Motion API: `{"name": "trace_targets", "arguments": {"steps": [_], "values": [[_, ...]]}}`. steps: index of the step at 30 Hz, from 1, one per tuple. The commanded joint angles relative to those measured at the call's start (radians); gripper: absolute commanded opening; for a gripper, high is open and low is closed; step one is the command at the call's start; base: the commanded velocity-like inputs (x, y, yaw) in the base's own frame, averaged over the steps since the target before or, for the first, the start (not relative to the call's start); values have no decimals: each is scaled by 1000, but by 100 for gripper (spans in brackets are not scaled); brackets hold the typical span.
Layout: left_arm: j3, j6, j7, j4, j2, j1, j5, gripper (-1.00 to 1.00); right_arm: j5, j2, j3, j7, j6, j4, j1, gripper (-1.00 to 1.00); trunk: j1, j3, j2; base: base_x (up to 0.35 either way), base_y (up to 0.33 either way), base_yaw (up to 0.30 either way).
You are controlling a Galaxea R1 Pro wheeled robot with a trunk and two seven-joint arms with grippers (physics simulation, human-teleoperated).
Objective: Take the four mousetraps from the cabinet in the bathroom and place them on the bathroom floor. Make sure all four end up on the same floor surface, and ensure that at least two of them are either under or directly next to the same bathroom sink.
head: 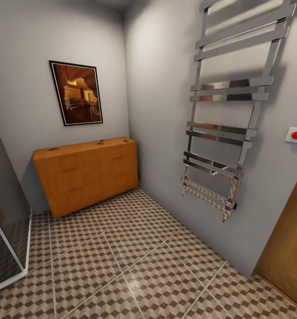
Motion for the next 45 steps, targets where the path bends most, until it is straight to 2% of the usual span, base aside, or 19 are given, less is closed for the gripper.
{"name": "trace_targets", "arguments": {"steps": [1, 45], "values": [[0, 0, 0, 0, 0, 0, 0, 100, 0, 0, 0, 0, -3, 1, -1, 100, 0, -1, 0, 0, 0, 0], [5, 0, -1, 1, -3, 1, 4, 100, 0, 0, 0, 0, -3, 1, -1, 100, 0, -1, 0, 0, 0, 0]]}}
